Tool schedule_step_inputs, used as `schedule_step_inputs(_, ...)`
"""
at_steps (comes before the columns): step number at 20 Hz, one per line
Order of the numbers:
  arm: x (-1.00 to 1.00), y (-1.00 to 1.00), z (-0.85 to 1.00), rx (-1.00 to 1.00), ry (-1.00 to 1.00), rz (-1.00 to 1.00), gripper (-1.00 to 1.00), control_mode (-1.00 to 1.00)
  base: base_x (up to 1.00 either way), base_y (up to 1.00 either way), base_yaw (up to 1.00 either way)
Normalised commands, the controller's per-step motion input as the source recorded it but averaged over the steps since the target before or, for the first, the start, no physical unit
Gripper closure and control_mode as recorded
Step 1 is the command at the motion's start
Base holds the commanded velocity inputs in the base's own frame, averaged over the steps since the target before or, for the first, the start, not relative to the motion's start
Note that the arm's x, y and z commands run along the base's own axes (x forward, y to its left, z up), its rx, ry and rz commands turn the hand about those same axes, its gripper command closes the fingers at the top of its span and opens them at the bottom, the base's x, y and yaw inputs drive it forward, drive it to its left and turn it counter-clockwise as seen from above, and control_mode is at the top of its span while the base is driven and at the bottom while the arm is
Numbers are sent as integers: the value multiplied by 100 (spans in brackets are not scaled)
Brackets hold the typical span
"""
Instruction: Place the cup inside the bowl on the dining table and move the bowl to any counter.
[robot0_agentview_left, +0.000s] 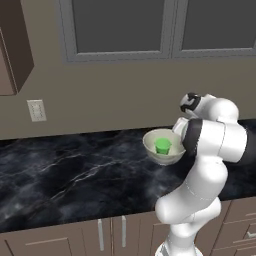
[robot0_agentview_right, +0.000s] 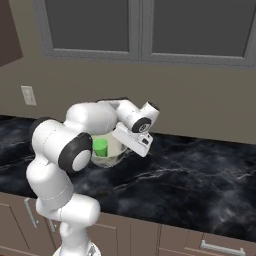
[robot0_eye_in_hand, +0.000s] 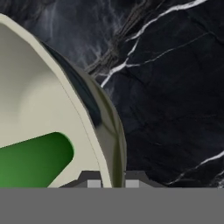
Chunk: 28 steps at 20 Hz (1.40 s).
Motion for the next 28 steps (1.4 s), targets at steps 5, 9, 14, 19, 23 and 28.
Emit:
schedule_step_inputs(5,4,11,-23,0,0,0,100,-100,0,0,0)
schedule_step_inputs(9,0,10,-20,0,0,0,100,-100,0,0,0)
schedule_step_inputs(14,0,7,-21,0,0,0,100,-100,0,0,0)
schedule_step_inputs(19,0,7,-11,0,0,0,100,-100,0,0,0)
schedule_step_inputs(23,0,2,0,0,0,0,100,-100,0,0,0)
schedule_step_inputs(28,0,2,0,0,0,0,100,-100,0,0,0)
